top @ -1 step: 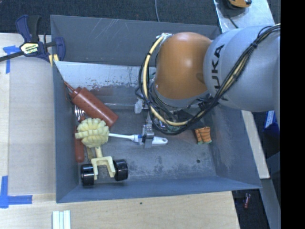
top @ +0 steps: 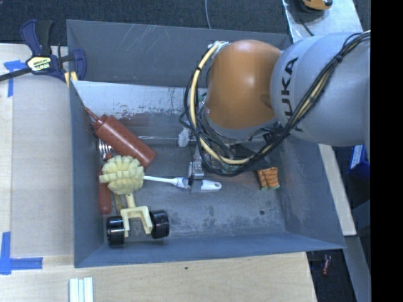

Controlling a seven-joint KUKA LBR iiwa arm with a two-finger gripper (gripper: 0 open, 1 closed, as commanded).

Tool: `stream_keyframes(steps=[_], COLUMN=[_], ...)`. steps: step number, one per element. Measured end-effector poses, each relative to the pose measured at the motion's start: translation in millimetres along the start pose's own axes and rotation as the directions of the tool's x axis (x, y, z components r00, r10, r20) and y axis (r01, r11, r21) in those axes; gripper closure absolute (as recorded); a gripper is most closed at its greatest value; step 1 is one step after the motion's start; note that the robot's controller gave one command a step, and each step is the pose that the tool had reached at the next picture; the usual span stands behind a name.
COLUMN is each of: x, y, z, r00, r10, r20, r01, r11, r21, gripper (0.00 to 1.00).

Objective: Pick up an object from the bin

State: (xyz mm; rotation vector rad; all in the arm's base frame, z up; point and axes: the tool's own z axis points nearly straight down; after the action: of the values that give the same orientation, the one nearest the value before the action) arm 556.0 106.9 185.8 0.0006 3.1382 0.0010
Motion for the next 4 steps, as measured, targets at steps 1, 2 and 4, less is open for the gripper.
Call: stream_keyframes(steps=[1, 2, 4], x=[-24.5, -42.6, -37.6], y=[9, 31, 30], z=[79, 114, 116], r00=[0.987, 1.0, 0.998], r10=[0.16, 0.026, 0.064], r20=[0.001, 0.009, 0.01], r01=[-0.16, -0.026, -0.064], r11=[0.987, 1.0, 0.998], r21=[0.0, -0.002, -0.003], gripper=[0.0, 0.0, 0.0])
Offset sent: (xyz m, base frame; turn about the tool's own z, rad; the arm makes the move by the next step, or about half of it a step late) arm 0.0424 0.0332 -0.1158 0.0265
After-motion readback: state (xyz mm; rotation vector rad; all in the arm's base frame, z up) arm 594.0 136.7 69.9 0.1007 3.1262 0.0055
